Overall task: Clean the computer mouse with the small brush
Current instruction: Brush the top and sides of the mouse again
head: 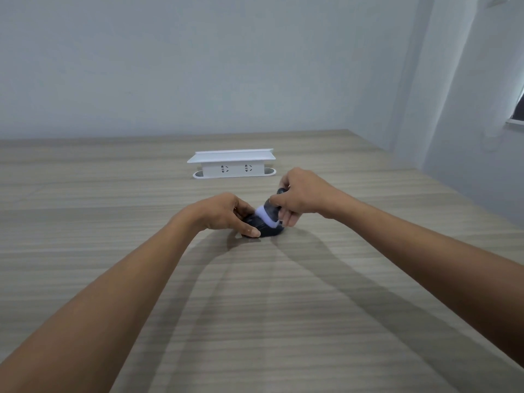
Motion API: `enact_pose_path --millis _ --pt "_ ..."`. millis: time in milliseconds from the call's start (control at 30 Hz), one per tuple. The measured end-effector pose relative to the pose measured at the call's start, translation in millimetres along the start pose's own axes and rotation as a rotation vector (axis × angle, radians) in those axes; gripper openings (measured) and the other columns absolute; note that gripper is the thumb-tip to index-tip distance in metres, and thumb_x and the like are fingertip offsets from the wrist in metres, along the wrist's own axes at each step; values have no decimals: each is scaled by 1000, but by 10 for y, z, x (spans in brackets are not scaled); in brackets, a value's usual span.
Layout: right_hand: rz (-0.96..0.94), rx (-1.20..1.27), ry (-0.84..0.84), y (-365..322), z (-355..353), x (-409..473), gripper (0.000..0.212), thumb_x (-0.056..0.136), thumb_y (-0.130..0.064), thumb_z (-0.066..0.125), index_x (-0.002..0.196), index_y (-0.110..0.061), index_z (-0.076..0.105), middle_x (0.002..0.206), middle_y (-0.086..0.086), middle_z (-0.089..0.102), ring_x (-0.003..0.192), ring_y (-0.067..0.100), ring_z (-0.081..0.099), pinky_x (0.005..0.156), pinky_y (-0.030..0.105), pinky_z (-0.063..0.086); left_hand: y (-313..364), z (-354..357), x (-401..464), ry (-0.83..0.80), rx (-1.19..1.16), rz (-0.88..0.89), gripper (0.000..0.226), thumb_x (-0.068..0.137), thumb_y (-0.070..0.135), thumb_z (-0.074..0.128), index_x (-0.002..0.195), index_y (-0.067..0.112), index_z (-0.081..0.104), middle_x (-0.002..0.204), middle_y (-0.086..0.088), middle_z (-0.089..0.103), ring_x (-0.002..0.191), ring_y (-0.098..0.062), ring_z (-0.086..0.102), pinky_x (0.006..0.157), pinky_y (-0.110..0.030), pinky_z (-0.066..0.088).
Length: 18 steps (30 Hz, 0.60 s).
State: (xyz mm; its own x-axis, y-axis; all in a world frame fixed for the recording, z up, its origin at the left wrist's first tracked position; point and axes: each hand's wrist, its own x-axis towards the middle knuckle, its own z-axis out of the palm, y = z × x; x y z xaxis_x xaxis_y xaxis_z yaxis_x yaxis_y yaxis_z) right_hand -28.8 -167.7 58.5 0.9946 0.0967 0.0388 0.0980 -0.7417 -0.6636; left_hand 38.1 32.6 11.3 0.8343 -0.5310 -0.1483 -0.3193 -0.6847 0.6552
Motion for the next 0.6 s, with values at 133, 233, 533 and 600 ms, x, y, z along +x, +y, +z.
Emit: enact_pose_path --millis 133,233,533,600 --pt "65 -83 30 166 -107 24 19 83 0 59 68 4 71 71 20 77 69 32 78 62 25 61 -31 -2 24 4 -2 -20 53 71 30 92 121 23 76 104 7 81 107 -16 74 109 -39 50" --pt "74 -116 35 220 -56 1 23 81 0 55 63 1 69 70 21 76 71 32 77 68 27 61 -37 -8 38 -2 -3 -17 52 71 30 92 120 24 76 103 7 81 106 -16 74 110 -40 49" --pt "0 -33 60 101 13 -157 17 83 -4 57 79 9 68 72 21 77 64 30 76 49 18 55 -12 -17 30 7 39 -9 51 72 33 91 119 24 76 103 7 81 105 -16 74 108 -39 51" --pt "-3 -36 46 90 36 -183 18 84 -5 58 85 11 67 72 20 77 62 28 76 46 15 52 -20 -16 33 13 37 -7 51 72 34 91 119 24 76 103 7 81 105 -16 74 108 -40 51"
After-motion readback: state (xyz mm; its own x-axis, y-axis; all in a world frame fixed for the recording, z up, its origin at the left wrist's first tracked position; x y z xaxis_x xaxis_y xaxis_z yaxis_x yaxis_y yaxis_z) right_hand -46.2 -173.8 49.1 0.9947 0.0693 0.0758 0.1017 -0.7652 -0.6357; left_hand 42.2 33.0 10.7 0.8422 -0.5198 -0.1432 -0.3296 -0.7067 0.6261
